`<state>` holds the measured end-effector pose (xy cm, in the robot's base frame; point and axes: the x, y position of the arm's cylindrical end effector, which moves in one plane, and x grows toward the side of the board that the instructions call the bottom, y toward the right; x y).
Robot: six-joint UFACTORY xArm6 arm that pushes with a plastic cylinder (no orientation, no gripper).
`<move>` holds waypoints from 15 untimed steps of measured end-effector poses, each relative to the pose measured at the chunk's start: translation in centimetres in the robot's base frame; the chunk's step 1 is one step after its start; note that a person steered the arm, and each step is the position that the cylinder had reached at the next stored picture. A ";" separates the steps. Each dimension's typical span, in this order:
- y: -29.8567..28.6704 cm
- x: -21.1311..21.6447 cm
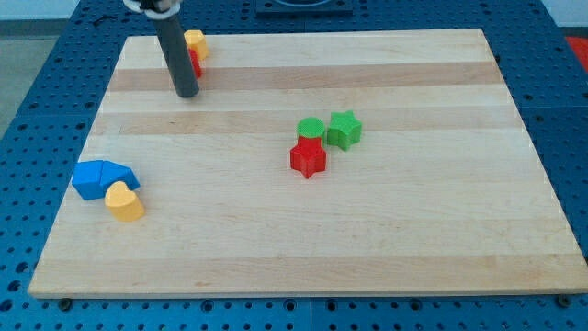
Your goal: Slide the red star below the red circle
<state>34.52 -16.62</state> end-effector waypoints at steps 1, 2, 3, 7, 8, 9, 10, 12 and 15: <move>2.5 4.4; 5.8 7.4; 9.0 10.4; 25.9 13.2; 21.9 12.6; 16.6 12.5; 13.5 11.8; 7.5 11.0; 7.9 6.0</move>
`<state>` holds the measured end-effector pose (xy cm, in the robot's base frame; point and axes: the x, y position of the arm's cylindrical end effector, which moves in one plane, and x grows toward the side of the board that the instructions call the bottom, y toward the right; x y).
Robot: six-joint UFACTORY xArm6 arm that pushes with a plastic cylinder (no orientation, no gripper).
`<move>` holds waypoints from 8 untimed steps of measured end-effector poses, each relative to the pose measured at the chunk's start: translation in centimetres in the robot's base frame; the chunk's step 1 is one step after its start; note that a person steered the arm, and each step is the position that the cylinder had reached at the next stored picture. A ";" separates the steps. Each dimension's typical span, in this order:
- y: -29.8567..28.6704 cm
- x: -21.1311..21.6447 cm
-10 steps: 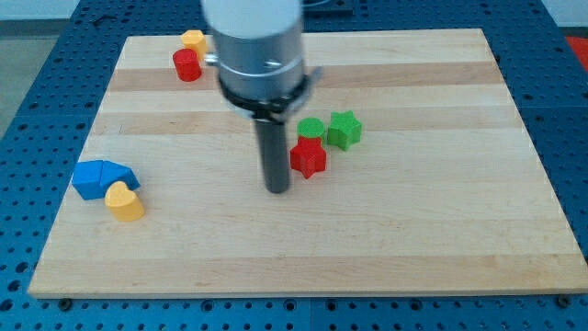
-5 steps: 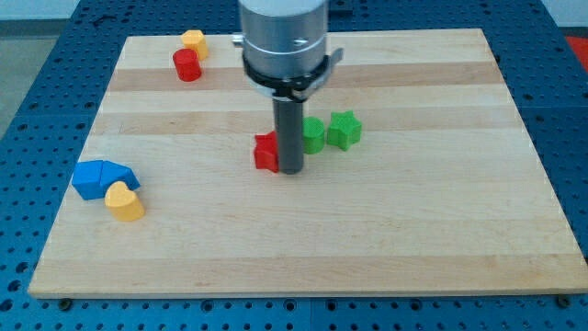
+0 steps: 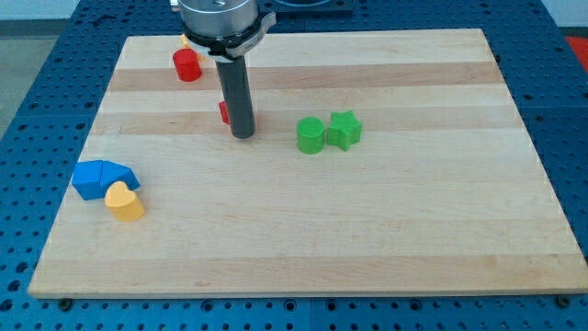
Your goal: Slide the red star below the red circle
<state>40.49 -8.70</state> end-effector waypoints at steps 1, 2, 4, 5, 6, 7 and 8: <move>0.8 0.0; 0.8 -0.2; 0.4 -2.6; -0.7 -3.1; -1.7 -3.7; -2.7 -4.8; -2.4 -5.3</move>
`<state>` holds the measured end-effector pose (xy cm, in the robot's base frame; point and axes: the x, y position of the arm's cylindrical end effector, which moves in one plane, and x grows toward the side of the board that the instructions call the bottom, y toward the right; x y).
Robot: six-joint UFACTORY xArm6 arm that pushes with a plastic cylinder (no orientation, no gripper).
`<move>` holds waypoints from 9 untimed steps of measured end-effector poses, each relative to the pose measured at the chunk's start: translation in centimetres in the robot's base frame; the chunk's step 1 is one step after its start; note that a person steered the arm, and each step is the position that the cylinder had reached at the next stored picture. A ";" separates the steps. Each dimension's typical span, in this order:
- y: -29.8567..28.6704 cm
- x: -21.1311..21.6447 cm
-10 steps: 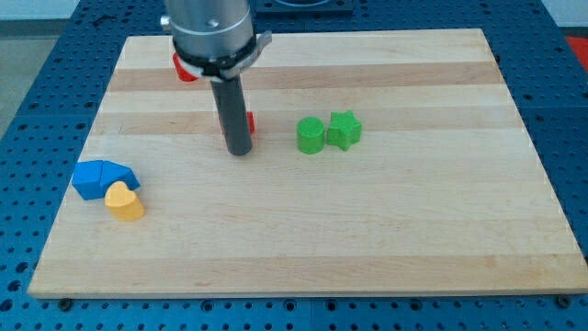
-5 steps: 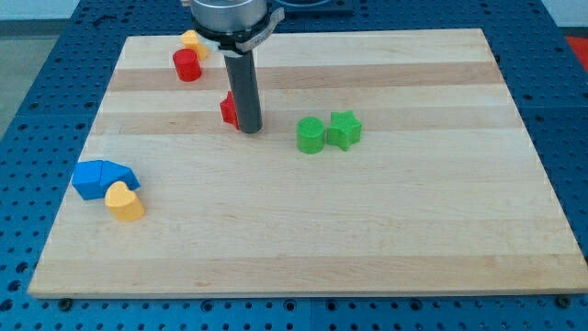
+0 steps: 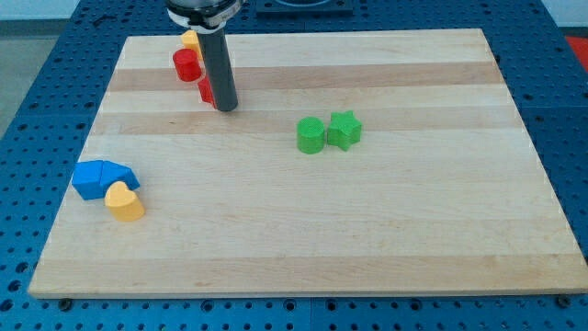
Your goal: Slide the red star below the red circle
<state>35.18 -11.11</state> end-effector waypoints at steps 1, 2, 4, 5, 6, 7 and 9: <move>1.1 -1.3; 1.1 -2.7; 1.1 -3.6; -0.3 -3.6; -1.5 -3.6; -2.5 -3.6; -3.2 -3.6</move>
<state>31.63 -14.32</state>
